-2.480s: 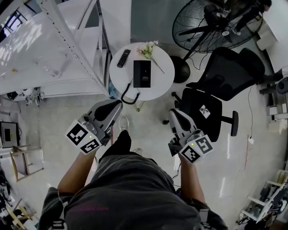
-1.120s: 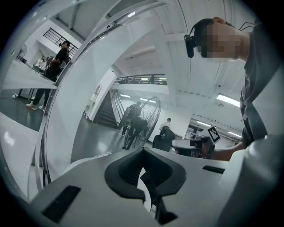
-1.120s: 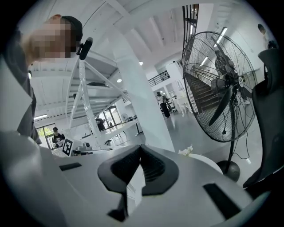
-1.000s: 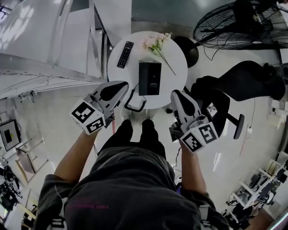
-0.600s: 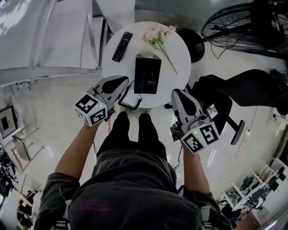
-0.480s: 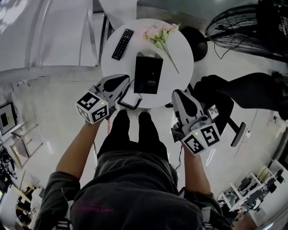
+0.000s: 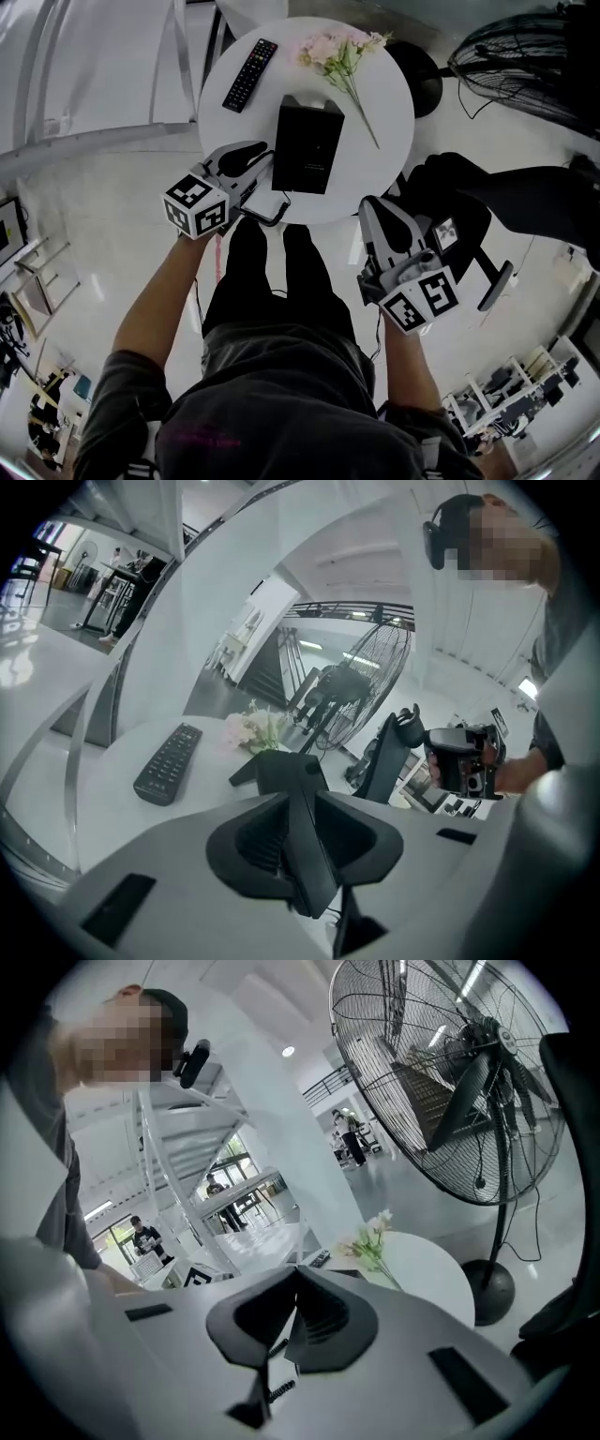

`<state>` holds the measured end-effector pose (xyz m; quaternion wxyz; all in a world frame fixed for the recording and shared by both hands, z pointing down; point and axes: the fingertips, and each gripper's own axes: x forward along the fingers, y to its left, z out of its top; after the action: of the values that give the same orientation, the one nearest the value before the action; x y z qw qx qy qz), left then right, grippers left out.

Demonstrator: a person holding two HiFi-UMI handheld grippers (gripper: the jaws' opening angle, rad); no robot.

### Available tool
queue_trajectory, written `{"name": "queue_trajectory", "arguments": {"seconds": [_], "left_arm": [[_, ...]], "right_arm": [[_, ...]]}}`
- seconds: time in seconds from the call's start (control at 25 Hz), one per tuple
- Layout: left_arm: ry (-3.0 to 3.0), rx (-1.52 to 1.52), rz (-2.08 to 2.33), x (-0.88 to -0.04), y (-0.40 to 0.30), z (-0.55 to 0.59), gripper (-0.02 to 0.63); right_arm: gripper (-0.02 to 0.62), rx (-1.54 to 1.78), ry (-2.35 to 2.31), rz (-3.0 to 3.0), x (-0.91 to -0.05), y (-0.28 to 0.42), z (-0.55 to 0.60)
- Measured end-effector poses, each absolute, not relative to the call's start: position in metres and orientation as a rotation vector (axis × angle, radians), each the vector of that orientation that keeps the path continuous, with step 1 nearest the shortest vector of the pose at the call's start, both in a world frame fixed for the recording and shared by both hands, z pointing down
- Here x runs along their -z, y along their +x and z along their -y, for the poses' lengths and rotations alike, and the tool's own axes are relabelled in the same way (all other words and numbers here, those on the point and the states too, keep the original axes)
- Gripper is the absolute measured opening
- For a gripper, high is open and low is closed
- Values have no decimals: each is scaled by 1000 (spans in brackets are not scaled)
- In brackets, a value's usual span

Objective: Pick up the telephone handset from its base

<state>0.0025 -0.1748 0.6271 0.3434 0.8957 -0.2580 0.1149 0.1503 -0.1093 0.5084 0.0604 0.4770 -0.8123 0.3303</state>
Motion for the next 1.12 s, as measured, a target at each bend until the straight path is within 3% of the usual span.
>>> {"name": "queue_trajectory", "arguments": {"seconds": [0.4,0.72,1.12], "left_arm": [[2251,-344,571,-673,24,177,156],[2197,-310,502,-682,33,176,153],[2129,-231,451,-677,32,173,95]], "right_arm": [[12,-1066,1440,2414,-534,161,100],[12,-1104,1441,2403,-542,165,97],[12,-1115,1437,2405,-536,161,98]]}}
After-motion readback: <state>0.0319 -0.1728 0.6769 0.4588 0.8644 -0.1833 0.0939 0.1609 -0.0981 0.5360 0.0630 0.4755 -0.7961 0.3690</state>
